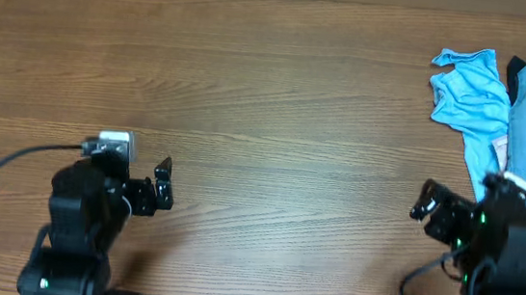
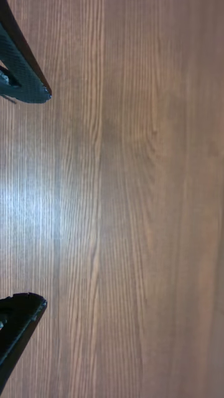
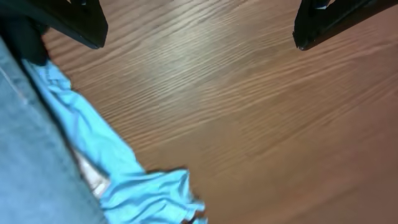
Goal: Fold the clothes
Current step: 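Reach the right gripper into the clothes pile toward the blue jeans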
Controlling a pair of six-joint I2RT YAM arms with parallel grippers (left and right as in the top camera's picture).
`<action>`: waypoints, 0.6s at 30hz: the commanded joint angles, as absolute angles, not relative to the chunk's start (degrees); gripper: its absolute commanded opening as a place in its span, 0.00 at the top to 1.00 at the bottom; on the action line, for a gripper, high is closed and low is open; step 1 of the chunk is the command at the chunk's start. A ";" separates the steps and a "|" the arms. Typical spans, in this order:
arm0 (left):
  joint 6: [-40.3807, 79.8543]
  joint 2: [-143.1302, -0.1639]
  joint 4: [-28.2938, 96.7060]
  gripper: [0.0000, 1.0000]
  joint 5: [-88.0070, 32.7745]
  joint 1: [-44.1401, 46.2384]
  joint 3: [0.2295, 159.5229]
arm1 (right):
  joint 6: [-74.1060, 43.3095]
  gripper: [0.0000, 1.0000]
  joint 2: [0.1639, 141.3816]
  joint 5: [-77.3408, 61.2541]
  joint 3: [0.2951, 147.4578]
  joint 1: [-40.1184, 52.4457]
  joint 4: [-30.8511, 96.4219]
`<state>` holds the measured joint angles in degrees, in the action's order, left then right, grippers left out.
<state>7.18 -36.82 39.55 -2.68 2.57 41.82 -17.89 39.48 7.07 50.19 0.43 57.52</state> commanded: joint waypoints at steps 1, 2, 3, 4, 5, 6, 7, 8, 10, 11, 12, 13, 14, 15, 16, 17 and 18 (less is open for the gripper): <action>7.97 -41.87 41.36 0.00 -4.58 2.26 46.59 | -17.06 0.00 45.60 4.25 56.42 0.56 59.99; 7.97 -42.41 41.34 0.00 -4.58 2.26 46.63 | -18.74 0.00 46.89 6.44 56.82 0.30 60.38; 7.97 -43.09 41.30 0.00 -4.58 2.26 46.63 | -22.48 0.00 48.31 9.52 56.86 -0.47 60.88; 7.97 -43.40 41.39 0.00 -4.60 2.26 46.63 | -26.61 0.00 50.00 12.36 56.86 -1.87 61.93; 7.97 -43.55 41.67 0.00 -4.58 2.26 46.63 | -29.41 0.00 51.57 13.78 56.86 -3.44 62.96; 7.97 -43.59 41.82 0.00 -4.58 2.26 46.63 | -31.42 0.00 53.32 14.37 56.86 -5.39 63.86; 7.97 -43.59 42.02 0.00 -4.58 2.26 46.63 | -32.10 0.00 54.68 14.33 56.84 -6.94 64.40; 7.97 -43.59 42.13 0.00 -4.58 2.26 46.63 | -33.21 0.00 57.47 14.35 56.62 -10.11 64.95; 7.97 -43.59 42.15 0.00 -4.58 2.26 46.63 | -34.46 0.00 62.35 14.31 55.88 -15.79 65.10; 7.99 -43.59 42.15 0.00 -4.58 2.26 46.63 | -34.87 0.00 64.18 14.13 55.59 -17.93 65.10; 7.97 -43.59 42.13 0.00 -4.58 2.26 46.63 | -34.81 0.00 66.22 13.93 55.48 -20.14 65.08; 7.99 -43.59 42.13 0.00 -4.58 2.26 46.63 | -34.76 0.00 68.53 13.93 55.46 -22.35 65.04; 7.97 -43.59 42.11 0.00 -4.58 2.26 46.63 | -34.74 0.00 69.91 13.96 55.46 -23.62 64.82; 7.97 -43.59 42.02 0.00 -4.56 2.26 46.63 | -34.28 0.00 72.44 13.98 55.46 -25.85 64.03; 7.97 -43.59 41.98 0.00 -4.56 2.26 46.63 | -34.11 0.00 73.69 14.13 55.46 -26.83 63.48; 7.97 -43.59 41.93 0.00 -4.58 2.26 46.63 | -34.11 0.00 75.05 14.37 55.46 -27.83 62.81; 7.97 -43.59 41.95 0.00 -4.56 2.26 46.63 | -34.09 0.00 76.84 14.37 55.46 -29.06 61.71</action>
<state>7.20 -43.79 42.15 -3.95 2.57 45.15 -33.04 73.65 13.06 55.48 -26.20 63.31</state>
